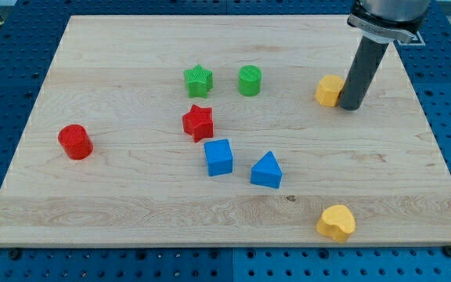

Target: Move the yellow hexagon towards center

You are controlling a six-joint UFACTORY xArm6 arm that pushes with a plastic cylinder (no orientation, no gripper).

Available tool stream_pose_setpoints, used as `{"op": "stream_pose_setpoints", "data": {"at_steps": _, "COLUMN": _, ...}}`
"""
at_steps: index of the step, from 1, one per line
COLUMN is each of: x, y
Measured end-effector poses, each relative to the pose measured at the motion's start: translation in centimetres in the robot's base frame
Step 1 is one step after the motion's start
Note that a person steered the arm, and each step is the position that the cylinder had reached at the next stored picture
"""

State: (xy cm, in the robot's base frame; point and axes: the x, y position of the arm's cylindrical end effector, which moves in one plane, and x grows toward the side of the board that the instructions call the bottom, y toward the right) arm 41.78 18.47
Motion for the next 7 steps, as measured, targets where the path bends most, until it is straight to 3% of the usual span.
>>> {"op": "stream_pose_setpoints", "data": {"at_steps": 2, "x": 1.8, "y": -0.1}}
{"op": "stream_pose_setpoints", "data": {"at_steps": 4, "x": -0.6, "y": 2.4}}
{"op": "stream_pose_setpoints", "data": {"at_steps": 6, "x": -5.9, "y": 3.7}}
{"op": "stream_pose_setpoints", "data": {"at_steps": 7, "x": -5.9, "y": 3.6}}
